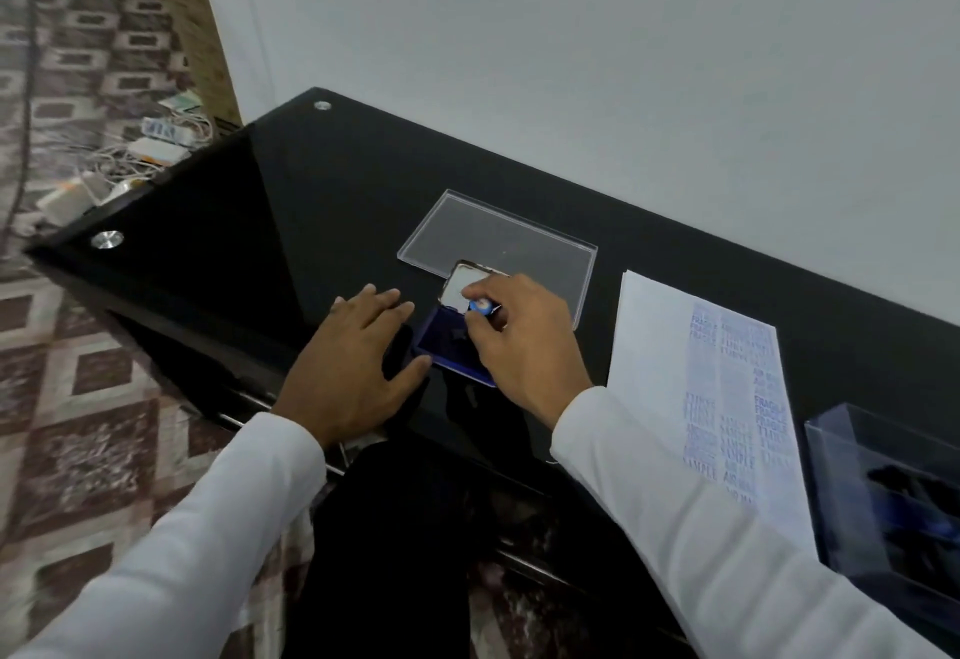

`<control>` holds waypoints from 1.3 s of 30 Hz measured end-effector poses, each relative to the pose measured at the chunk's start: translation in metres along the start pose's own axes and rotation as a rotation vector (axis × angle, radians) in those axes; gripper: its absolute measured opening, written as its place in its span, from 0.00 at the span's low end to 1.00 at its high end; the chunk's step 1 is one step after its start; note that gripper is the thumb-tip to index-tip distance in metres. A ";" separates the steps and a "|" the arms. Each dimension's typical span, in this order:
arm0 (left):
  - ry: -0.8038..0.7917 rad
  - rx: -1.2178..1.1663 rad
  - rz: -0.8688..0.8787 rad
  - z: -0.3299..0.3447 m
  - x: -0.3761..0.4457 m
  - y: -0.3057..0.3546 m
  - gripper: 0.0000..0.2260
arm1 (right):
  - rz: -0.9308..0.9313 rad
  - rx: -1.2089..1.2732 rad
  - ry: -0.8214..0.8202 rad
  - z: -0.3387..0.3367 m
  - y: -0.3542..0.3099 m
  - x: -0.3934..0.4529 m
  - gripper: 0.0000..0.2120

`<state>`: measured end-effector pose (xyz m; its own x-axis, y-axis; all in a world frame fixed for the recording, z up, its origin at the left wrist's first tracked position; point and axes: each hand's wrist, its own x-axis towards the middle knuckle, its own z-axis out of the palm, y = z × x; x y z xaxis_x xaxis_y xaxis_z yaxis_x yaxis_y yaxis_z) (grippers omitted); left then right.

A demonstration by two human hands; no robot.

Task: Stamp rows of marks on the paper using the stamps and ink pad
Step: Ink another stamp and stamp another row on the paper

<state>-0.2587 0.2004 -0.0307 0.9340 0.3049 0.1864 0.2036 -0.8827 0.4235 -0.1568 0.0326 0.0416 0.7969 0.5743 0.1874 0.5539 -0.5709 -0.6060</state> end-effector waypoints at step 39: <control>0.052 0.124 -0.011 0.020 -0.001 -0.008 0.31 | -0.040 -0.031 -0.057 0.002 0.013 0.009 0.13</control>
<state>-0.2553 0.2004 -0.0521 0.9155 0.3302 0.2298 0.2515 -0.9156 0.3138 -0.1433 0.0320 0.0339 0.7594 0.6292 0.1658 0.5931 -0.5645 -0.5742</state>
